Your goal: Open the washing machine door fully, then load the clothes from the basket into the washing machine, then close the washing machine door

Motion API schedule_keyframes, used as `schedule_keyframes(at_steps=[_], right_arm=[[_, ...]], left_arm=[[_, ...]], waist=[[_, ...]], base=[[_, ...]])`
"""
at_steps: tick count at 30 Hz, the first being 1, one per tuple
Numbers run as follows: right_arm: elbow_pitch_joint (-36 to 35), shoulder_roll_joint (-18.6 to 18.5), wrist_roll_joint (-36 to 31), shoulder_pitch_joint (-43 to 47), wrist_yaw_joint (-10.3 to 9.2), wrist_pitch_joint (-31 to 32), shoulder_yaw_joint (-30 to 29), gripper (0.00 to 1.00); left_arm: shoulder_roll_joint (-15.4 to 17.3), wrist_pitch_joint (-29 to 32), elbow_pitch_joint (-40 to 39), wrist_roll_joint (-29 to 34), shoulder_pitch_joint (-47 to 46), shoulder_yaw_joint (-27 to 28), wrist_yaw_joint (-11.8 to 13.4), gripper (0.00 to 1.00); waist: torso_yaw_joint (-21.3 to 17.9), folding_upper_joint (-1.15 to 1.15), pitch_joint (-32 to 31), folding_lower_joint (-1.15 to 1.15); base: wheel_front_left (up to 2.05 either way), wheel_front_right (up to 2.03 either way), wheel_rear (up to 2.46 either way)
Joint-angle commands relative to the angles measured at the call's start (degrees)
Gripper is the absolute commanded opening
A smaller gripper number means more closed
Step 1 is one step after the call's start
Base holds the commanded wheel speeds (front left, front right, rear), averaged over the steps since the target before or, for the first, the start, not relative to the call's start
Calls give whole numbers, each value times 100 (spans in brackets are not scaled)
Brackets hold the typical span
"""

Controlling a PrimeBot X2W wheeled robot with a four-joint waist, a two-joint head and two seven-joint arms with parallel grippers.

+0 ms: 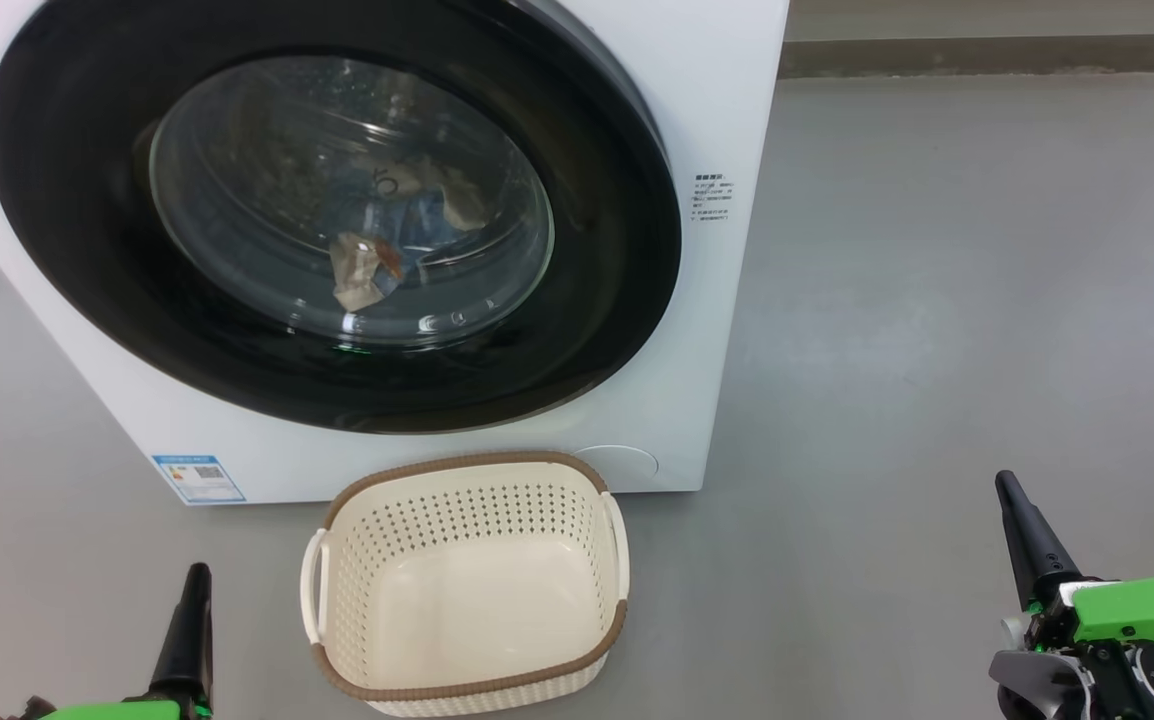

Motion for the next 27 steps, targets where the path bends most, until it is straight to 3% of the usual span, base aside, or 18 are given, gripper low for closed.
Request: schedule_keyframes(at_steps=[1, 7, 27], right_arm=[[-183, -10, 232, -151, 2, 62, 47, 0], [-202, 8, 536, -151, 1, 164, -4, 0], [-202, 17, 531, -152, 1, 175, -17, 0]], left_arm=[[46, 66, -188, -196, -229, 126, 3, 0], [36, 167, -212, -573, -261, 118, 3, 0], [36, 168, -212, -580, -262, 118, 3, 0]], waist=[[15, 0, -3, 0], [61, 0, -9, 0], [61, 0, -9, 0]], base=[[0, 0, 0], [0, 0, 0], [0, 0, 0]])
